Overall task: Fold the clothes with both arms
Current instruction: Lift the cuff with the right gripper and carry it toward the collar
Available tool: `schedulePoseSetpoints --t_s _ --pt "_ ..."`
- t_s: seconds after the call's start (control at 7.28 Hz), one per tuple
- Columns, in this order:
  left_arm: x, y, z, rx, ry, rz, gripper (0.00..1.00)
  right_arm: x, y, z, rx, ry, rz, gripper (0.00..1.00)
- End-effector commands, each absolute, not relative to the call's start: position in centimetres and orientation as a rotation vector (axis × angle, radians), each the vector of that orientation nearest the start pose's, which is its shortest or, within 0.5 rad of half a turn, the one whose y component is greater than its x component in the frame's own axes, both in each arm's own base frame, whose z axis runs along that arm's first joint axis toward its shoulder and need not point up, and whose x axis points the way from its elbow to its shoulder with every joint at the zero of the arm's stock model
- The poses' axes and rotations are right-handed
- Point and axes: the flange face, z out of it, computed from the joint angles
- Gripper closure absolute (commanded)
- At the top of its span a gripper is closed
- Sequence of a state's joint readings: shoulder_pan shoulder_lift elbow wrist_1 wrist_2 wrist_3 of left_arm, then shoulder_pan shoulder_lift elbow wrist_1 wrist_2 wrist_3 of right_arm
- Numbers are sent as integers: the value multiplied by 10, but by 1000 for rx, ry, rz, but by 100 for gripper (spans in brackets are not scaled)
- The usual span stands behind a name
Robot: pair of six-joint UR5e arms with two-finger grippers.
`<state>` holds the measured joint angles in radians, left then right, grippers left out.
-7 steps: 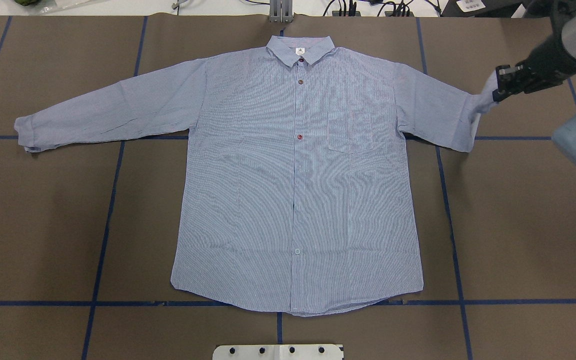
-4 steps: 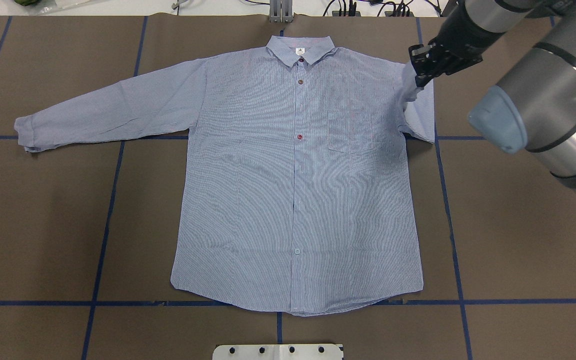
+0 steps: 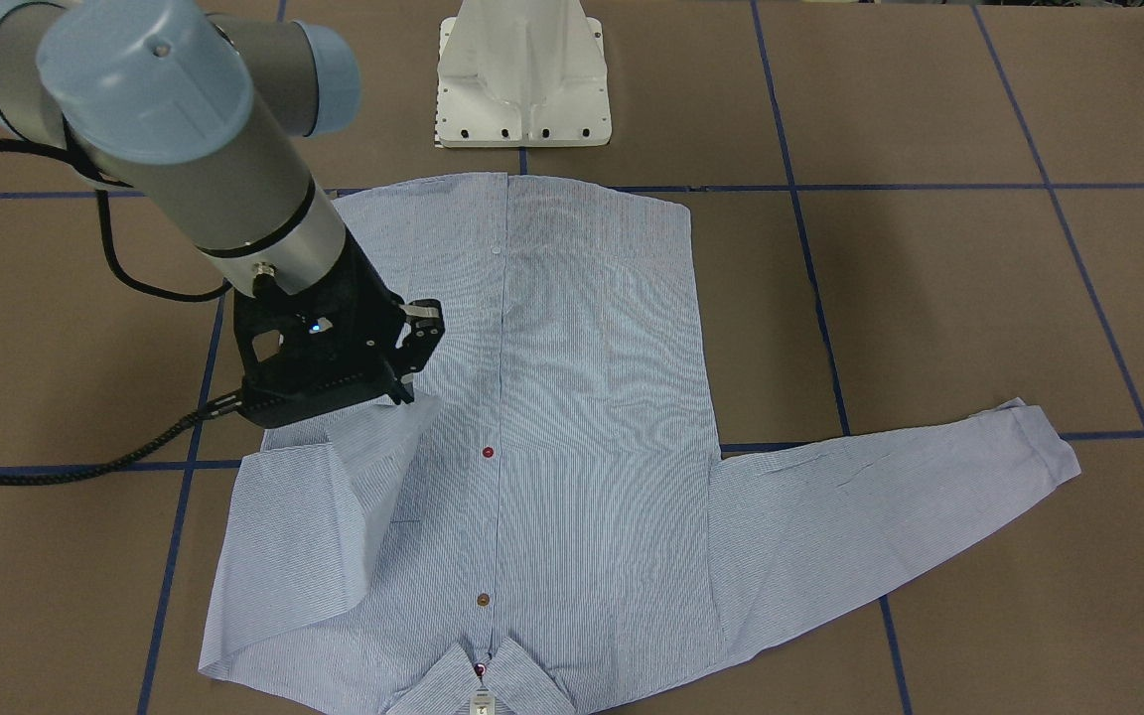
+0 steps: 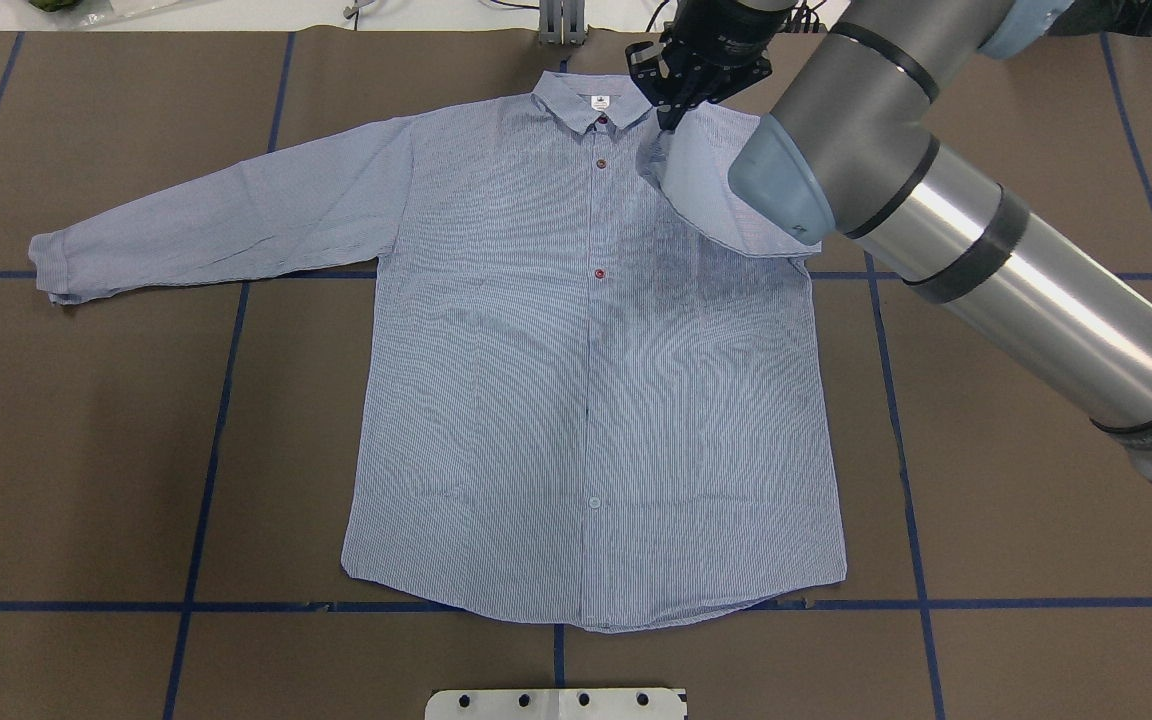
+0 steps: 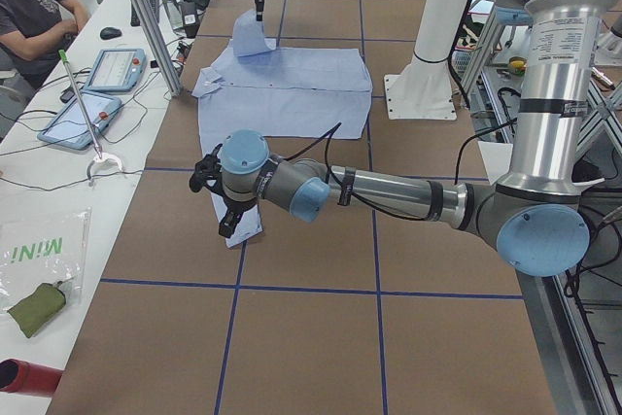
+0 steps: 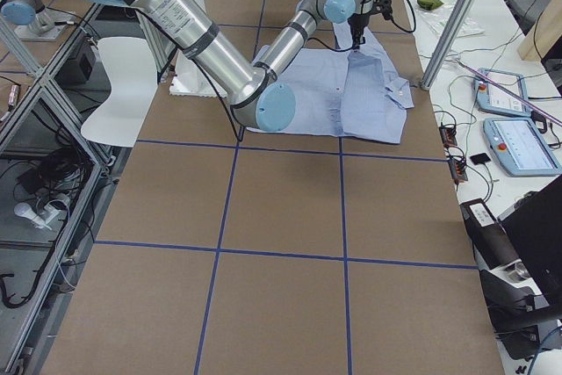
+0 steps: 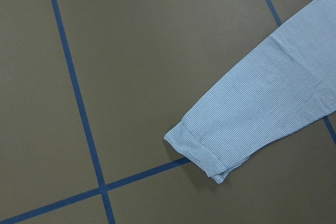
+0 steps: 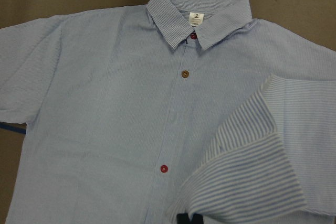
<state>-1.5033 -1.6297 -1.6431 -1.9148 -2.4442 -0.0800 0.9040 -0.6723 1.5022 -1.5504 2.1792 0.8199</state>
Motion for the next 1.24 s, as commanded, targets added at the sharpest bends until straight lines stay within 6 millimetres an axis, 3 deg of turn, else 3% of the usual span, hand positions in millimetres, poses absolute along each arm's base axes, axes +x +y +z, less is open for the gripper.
schedulePoseSetpoints --t_s 0.0,0.55,0.96,1.1 --pt "-20 -534 549 374 886 195 0 -435 -614 121 255 -963 -119 100" --pt "-20 -534 551 371 886 194 0 -491 -598 134 314 -977 -165 100" --pt "-19 -535 554 365 887 192 0 -526 -587 106 403 -1028 -203 100" --pt "-19 -535 555 364 885 191 0 -536 -588 111 432 -1044 -194 100"
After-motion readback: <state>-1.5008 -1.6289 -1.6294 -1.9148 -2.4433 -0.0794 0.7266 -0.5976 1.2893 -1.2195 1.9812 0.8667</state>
